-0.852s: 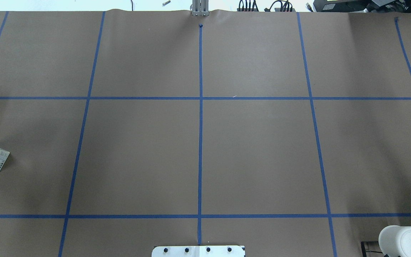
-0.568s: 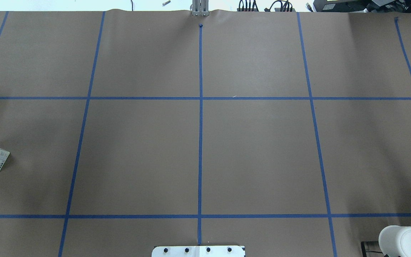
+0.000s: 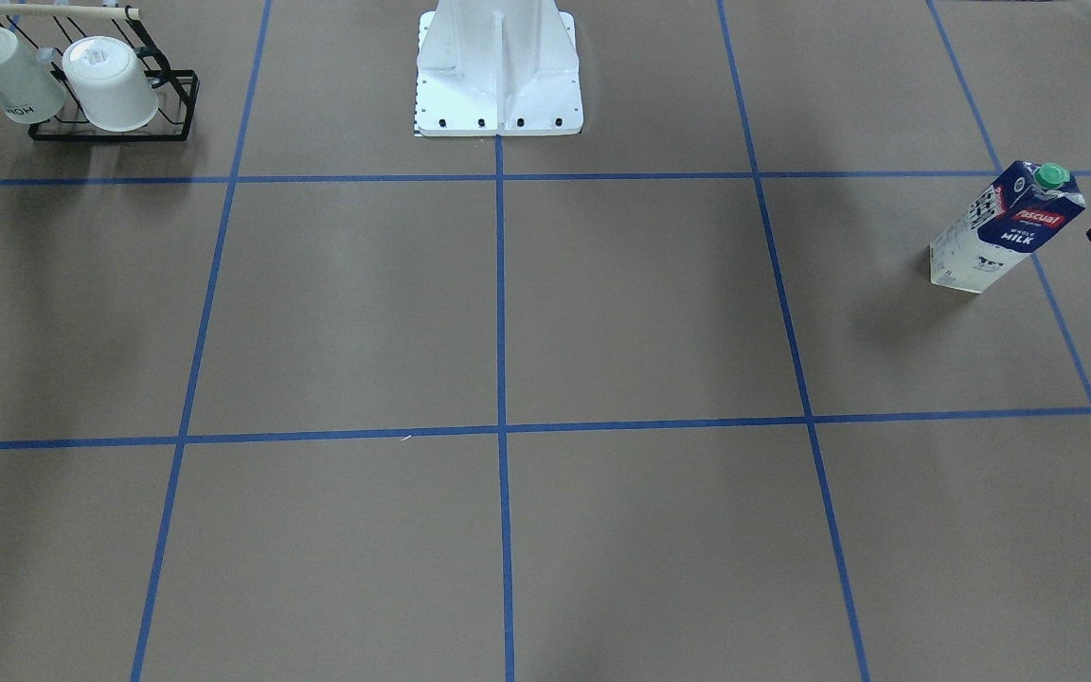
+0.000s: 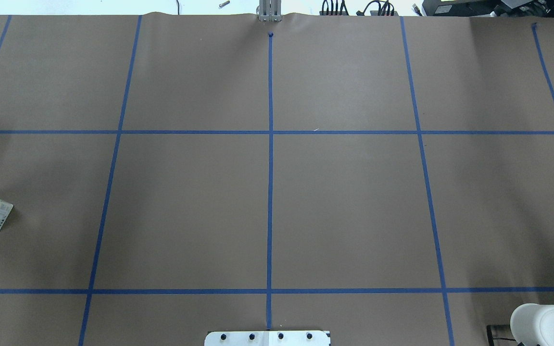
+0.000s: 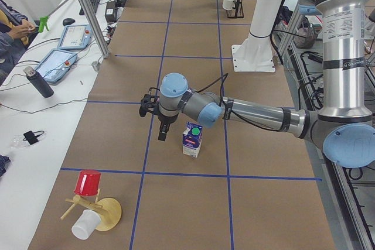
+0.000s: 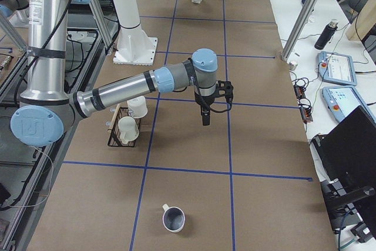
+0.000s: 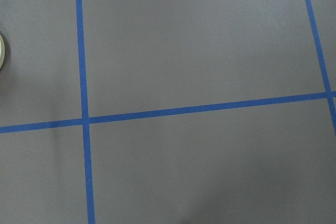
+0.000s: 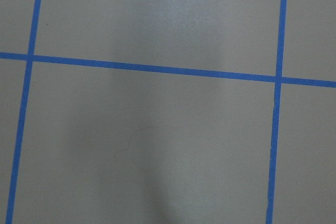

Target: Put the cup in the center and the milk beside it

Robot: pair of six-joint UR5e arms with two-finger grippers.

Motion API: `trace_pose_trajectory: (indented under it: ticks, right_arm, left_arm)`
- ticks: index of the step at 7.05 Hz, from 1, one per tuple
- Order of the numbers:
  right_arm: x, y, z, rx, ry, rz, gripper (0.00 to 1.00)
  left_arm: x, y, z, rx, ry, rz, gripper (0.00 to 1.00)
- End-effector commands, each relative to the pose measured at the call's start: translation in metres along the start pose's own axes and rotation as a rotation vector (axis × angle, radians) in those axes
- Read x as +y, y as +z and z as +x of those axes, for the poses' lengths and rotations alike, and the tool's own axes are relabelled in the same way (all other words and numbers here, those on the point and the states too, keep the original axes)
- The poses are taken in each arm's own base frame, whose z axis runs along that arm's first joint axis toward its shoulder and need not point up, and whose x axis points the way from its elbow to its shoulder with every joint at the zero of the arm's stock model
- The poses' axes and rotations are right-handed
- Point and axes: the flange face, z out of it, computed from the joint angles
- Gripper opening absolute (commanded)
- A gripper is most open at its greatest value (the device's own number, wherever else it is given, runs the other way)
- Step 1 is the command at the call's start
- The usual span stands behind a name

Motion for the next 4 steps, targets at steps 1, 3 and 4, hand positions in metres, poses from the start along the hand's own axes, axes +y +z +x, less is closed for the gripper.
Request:
trace_pose_trajectory:
  ticks: [1, 3, 4]
  right_arm:
    - [0.001, -0.003, -0.003, -0.007, -0.006, 0.005, 1.00]
    - [0.001, -0.007, -0.007, -0.011, -0.008, 0.012, 1.00]
    - [0.004, -0.009, -0.009, -0.026, -0.010, 0.009, 1.00]
  left_arm:
    - [-0.017, -0.009, 0.015, 0.016, 0.031, 0.032, 0.98]
    - [0.006, 0.006, -0.006, 0.027, 0.000, -0.019, 0.98]
    - [0.007, 0.006, -0.007, 0.026, -0.005, -0.020, 0.98]
